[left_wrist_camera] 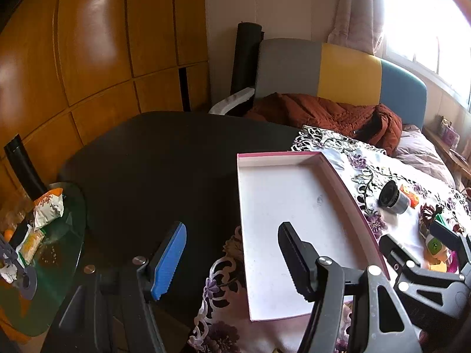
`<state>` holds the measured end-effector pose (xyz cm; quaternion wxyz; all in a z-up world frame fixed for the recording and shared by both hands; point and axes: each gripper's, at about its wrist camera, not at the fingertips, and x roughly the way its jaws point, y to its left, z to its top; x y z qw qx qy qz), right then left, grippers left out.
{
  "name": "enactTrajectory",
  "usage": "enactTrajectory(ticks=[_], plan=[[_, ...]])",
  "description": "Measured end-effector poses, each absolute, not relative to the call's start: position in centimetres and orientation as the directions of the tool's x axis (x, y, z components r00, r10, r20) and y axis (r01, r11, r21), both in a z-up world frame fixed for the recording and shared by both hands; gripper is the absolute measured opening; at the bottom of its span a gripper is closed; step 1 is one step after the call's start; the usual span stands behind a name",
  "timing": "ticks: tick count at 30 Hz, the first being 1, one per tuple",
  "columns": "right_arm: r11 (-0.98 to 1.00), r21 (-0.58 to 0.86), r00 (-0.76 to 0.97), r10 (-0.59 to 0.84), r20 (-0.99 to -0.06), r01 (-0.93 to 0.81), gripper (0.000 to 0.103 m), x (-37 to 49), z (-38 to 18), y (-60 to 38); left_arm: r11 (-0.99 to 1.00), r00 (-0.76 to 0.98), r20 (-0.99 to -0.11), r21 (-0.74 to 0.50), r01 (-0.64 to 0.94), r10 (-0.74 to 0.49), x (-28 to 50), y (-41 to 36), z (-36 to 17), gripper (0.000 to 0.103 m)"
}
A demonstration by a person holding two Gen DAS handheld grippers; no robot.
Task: Organize rigid objects
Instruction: 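Move the left tool toward the black-and-grey cup while the right tool approaches the toys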
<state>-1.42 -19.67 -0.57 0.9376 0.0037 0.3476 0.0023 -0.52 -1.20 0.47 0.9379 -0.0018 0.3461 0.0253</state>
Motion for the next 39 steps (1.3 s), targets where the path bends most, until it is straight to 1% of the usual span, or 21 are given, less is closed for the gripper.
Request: enactTrajectory(ticks=[9, 11, 13, 15, 16, 20, 24, 27, 32, 34, 36, 39], plan=[[1.0, -0.001, 0.762, -0.013, -0.647, 0.016, 0.103, -1.2, -0.3, -21.5, 1.0, 0.746, -0.665, 0.018, -0.016, 0.024, -0.3, -1.9, -0.1, 0.066], [1.0, -0.014, 0.766, -0.024, -0.642, 0.019, 0.103, -1.1, 0.0, -22.2, 1.0, 0.74, -0.673, 0.001, 0.02, -0.014, -0.3, -2.0, -0.2, 0.066], [0.999, -0.024, 0.773, -0.036, -0.633, 0.027, 0.103, -1.0, 0.4, -23.2, 0.996, 0.729, -0.679, -0.035, 0.083, -0.085, -0.2, -2.0, -0.4, 0.066], [0.999, -0.019, 0.775, -0.041, -0.631, 0.038, 0.103, -0.8, 0.8, -24.5, 0.982, 0.695, -0.695, -0.088, 0.17, -0.183, -0.1, -2.3, -0.7, 0.066], [0.999, -0.014, 0.776, -0.046, -0.629, 0.047, 0.103, -0.7, 1.0, -25.3, 0.977, 0.683, -0.702, -0.097, 0.189, -0.202, 0.0, -2.6, -0.8, 0.066], [0.994, -0.048, 0.78, -0.11, -0.616, 0.102, 0.103, -0.4, 1.9, -28.5, 0.971, 0.671, -0.709, -0.08, 0.227, -0.216, -0.1, -4.1, -0.8, 0.066], [0.985, -0.054, 0.778, -0.163, -0.606, 0.165, 0.103, -0.5, 2.5, -32.5, 0.972, 0.674, -0.713, -0.048, 0.23, -0.195, 0.1, -5.2, -0.8, 0.066], [0.973, -0.025, 0.768, -0.196, -0.609, 0.228, 0.103, -0.3, 2.6, -36.0, 0.964, 0.644, -0.734, -0.053, 0.26, -0.214, 0.5, -5.9, -1.2, 0.066], [0.94, 0.004, 0.73, -0.261, -0.632, 0.34, 0.103, -0.1, 1.1, -41.7, 0.941, 0.576, -0.768, -0.099, 0.325, -0.28, 1.3, -7.1, -2.1, 0.066], [0.917, 0.051, 0.71, -0.27, -0.651, 0.396, 0.103, -0.2, 0.3, -43.9, 0.936, 0.553, -0.779, -0.121, 0.33, -0.296, 1.6, -7.4, -2.3, 0.066], [0.885, 0.137, 0.698, -0.247, -0.673, 0.445, 0.103, -0.4, -0.2, -45.7, 0.934, 0.537, -0.788, -0.131, 0.332, -0.302, 2.2, -7.7, -2.3, 0.066], [0.844, 0.247, 0.711, -0.204, -0.673, 0.476, 0.103, -1.0, -0.4, -47.5, 0.923, 0.52, -0.789, -0.149, 0.356, -0.328, 3.0, -8.5, -1.9, 0.066]])
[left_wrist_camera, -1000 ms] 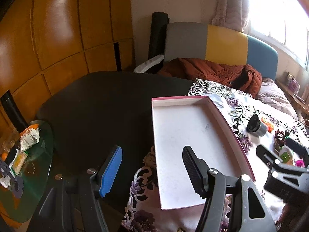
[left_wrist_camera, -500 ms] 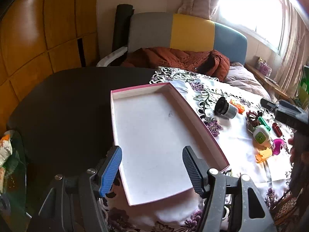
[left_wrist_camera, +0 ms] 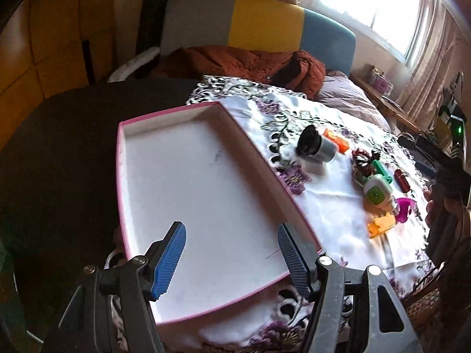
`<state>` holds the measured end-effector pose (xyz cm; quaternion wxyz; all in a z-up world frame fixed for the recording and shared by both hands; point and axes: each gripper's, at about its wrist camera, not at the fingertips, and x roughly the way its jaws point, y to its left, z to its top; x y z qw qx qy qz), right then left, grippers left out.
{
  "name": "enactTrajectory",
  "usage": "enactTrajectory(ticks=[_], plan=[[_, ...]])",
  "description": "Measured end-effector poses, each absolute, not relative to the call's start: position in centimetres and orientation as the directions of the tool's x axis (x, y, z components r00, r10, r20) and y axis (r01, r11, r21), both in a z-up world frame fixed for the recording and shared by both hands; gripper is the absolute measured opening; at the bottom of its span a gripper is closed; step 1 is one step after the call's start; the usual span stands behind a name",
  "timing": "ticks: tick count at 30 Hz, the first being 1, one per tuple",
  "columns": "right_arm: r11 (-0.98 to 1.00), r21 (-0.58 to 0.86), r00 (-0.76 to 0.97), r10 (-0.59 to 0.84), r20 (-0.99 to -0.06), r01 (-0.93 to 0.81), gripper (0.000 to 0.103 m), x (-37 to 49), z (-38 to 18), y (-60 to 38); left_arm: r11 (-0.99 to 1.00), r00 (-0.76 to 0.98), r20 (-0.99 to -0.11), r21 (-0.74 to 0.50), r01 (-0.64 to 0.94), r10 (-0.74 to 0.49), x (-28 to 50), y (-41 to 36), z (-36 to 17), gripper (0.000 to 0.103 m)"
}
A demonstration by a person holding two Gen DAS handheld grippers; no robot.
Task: Organize rigid objects
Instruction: 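Move the left tool toward the black-and-grey cup while the right tool approaches the toys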
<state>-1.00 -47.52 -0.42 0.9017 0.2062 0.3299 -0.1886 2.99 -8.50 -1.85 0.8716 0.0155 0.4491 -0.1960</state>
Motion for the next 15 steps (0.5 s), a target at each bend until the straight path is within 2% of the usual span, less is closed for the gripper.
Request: enactTrajectory(ticks=[8, 12, 15], plan=[[0.828, 0.267, 0.692, -0.189, -0.696, 0.494, 0.103, -0.9, -0.9, -47.9, 0.851, 0.423, -0.802, -0.188, 0.491, -0.421, 5.4, -14.0, -1.0, 0.066], [0.819, 0.273, 0.699, -0.202, -0.686, 0.505, 0.103, -1.3, -0.6, -48.2, 0.821, 0.396, -0.822, -0.142, 0.554, -0.41, 6.7, -18.4, -1.4, 0.066], [0.801, 0.298, 0.703, -0.202, -0.682, 0.519, 0.103, -1.6, -0.6, -48.8, 0.808, 0.365, -0.84, -0.139, 0.572, -0.402, 8.3, -21.4, -2.1, 0.072]])
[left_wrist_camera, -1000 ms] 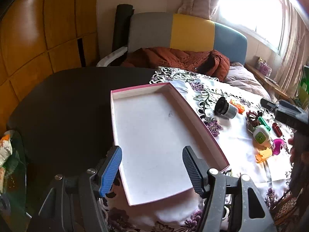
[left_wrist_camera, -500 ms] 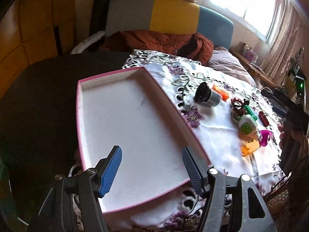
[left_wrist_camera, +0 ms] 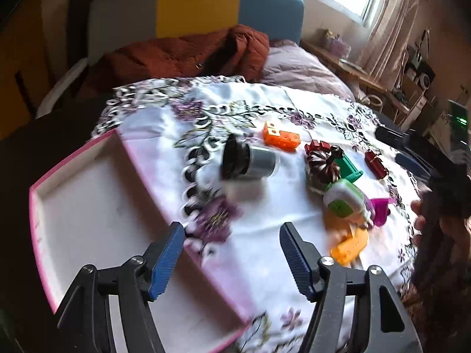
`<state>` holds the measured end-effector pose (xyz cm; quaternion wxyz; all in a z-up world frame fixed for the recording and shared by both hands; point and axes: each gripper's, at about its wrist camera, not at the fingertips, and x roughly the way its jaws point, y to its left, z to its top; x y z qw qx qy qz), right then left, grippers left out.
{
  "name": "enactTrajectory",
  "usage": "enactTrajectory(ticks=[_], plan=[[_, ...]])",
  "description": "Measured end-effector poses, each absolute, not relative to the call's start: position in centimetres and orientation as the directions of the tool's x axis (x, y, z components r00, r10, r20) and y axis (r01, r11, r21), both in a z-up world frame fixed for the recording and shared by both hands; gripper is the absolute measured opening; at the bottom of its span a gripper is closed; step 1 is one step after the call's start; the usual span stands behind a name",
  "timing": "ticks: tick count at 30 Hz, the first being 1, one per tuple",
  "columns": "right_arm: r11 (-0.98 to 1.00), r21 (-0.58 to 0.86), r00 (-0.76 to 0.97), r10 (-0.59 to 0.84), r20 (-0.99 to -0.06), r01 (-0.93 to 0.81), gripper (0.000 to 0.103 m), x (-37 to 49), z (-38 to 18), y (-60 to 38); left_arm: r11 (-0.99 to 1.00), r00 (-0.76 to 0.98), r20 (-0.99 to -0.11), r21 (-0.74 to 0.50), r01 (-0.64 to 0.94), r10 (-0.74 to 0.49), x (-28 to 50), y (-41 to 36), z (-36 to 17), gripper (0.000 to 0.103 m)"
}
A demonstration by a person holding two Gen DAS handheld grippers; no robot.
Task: Organize rigid objects
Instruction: 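Move the left tool toward the black-and-grey cup while the right tool approaches the toys, then close the left tool on the black-and-grey cup and lift it, then carry the cup into the pink tray and open the left tool while the right tool grasps the orange piece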
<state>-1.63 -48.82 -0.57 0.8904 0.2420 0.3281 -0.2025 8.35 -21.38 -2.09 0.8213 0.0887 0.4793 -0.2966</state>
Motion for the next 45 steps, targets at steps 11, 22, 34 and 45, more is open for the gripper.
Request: enactTrajectory(ticks=[11, 22, 34, 45], plan=[[0.768, 0.364, 0.715, -0.17, -0.678, 0.528, 0.103, -1.8, -0.8, -49.9, 0.795, 0.372, -0.863, -0.055, 0.604, -0.342, 12.9, -29.2, -5.8, 0.09], [0.761, 0.381, 0.717, -0.156, -0.679, 0.526, 0.103, -1.7, -0.9, -50.2, 0.806, 0.349, -0.885, -0.048, 0.591, -0.308, 15.7, -31.2, -8.1, 0.065], [0.789, 0.443, 0.671, 0.053, -0.74, 0.426, 0.102, 0.4, -2.9, -48.9, 0.774, 0.383, -0.813, -0.125, 0.62, -0.438, 9.4, -25.4, -4.0, 0.065], [0.896, 0.35, 0.59, 0.131, -0.797, 0.274, 0.087, 0.8, -3.1, -43.6, 0.801, 0.438, -0.768, -0.156, 0.578, -0.466, 5.2, -18.6, -1.7, 0.065]])
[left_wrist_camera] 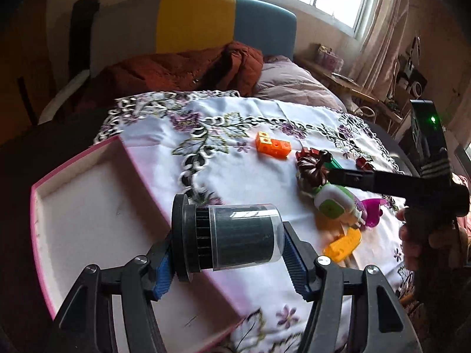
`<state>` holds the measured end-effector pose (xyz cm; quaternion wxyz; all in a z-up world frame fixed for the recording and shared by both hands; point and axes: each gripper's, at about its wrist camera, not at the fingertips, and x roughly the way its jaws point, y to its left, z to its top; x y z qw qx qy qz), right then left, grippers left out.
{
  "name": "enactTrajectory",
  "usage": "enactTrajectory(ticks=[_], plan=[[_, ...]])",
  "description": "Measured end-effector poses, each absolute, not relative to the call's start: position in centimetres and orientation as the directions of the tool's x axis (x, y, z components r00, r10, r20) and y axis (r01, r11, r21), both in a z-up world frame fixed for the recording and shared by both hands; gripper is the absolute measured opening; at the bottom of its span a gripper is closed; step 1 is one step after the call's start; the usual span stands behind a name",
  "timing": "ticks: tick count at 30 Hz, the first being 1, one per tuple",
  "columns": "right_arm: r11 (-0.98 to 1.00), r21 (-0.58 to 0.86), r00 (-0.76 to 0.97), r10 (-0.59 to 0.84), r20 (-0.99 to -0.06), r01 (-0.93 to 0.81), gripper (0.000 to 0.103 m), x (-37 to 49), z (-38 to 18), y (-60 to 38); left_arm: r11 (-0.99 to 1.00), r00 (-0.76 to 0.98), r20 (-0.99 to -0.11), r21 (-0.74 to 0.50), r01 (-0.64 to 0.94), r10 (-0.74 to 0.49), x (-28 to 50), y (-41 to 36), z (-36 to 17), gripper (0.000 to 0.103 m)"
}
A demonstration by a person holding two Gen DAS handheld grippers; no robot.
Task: Organize rigid objects
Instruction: 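Carry the cup into the pink tray and open the left tool while the right tool grasps the orange piece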
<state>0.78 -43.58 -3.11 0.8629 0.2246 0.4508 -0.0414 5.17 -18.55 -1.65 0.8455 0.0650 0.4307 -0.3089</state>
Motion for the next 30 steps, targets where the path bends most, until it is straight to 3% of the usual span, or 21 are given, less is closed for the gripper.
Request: enactTrajectory(ticks=[3, 6, 14, 15, 16, 17, 30], plan=[[0.918, 0.324, 0.558, 0.148, -0.817, 0.231, 0.103, -0.3, -2.8, -41.6, 0.809, 0.441, -0.766, -0.169, 0.563, -0.467, 4.9, -16.7, -1.6, 0.065], [0.952, 0.21, 0.482, 0.08, -0.872, 0.221, 0.103, -1.6, -3.3, -39.8, 0.825, 0.444, -0.766, -0.192, 0.531, -0.464, 4.9, -14.6, -1.9, 0.065], [0.977, 0.073, 0.349, -0.002, -0.937, 0.202, 0.103, -2.5, -6.3, -38.0, 0.876, 0.462, -0.778, -0.228, 0.424, -0.426, 5.7, -8.4, -3.2, 0.065], [0.978, 0.053, 0.326, -0.015, -0.945, 0.2, 0.097, -2.3, -6.9, -37.9, 0.884, 0.463, -0.78, -0.235, 0.405, -0.42, 6.1, -7.5, -3.4, 0.065], [0.979, 0.042, 0.318, -0.023, -0.948, 0.198, 0.074, -2.3, -7.3, -37.7, 0.886, 0.465, -0.78, -0.239, 0.397, -0.418, 6.4, -7.0, -3.4, 0.065], [0.981, 0.024, 0.311, -0.038, -0.95, 0.193, 0.067, -2.2, -7.7, -37.5, 0.889, 0.471, -0.779, -0.237, 0.393, -0.415, 6.7, -6.4, -3.5, 0.065], [0.978, 0.045, 0.333, -0.026, -0.942, 0.203, 0.065, -2.7, -8.0, -37.6, 0.929, 0.493, -0.796, -0.229, 0.291, -0.351, 17.4, -2.4, -4.2, 0.065]])
